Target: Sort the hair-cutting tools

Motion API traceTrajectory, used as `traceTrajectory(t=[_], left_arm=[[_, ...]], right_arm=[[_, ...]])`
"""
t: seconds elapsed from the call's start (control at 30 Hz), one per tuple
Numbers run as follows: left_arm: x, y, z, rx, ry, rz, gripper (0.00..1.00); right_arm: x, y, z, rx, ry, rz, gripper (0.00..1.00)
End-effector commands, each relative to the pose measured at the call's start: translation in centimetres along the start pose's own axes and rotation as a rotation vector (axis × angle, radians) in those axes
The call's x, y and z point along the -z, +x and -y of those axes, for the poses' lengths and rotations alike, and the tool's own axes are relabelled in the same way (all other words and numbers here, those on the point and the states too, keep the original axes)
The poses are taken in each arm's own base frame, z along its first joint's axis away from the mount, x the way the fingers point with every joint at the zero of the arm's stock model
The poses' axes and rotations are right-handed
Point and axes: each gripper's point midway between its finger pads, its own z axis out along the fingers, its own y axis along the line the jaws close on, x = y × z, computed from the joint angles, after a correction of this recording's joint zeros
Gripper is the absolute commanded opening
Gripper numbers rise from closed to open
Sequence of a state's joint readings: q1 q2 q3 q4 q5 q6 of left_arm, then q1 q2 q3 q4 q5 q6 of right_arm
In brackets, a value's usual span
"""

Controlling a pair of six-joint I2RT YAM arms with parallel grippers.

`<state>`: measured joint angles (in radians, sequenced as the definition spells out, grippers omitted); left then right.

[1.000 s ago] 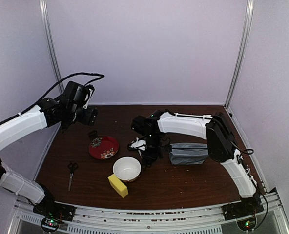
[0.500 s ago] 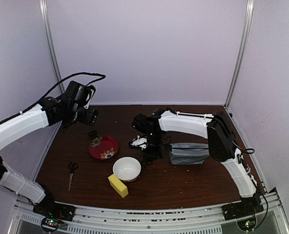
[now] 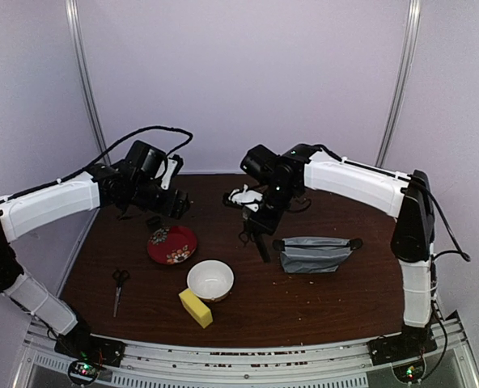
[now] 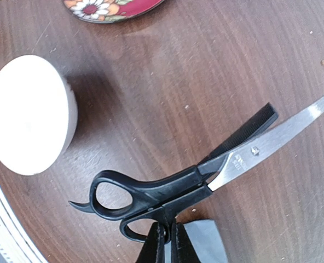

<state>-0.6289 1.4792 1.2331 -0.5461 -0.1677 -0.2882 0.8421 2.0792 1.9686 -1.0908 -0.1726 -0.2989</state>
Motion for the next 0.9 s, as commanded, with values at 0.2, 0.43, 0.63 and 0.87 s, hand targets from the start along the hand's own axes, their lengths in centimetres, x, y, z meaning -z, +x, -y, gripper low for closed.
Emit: traceTrajectory(t=[0.2, 0.43, 0.63, 0.87], left_arm=[[1.7, -3.1, 9.8, 0.485, 0.682, 0.213, 0.6], [2.5, -3.4, 17.2, 0.402, 0.907, 0.215, 0.53], [1.5, -3.4, 20.1, 0.418, 0.97, 0.194, 0.45], [-0.4, -3.6, 20.8, 0.455, 0.984, 0.184, 0.34]], right_arm=[[3.7, 1.3, -0.7, -0.036, -0.036, 0.11, 0.0], [5.3, 1.6, -1.2, -0.029, -0.058, 0.153, 0.0], [5.7, 1.5, -2.4, -0.009, -0.122, 0.166, 0.0], [6.1, 1.5, -2.8, -0.006, -0.136, 0.177, 0.0]])
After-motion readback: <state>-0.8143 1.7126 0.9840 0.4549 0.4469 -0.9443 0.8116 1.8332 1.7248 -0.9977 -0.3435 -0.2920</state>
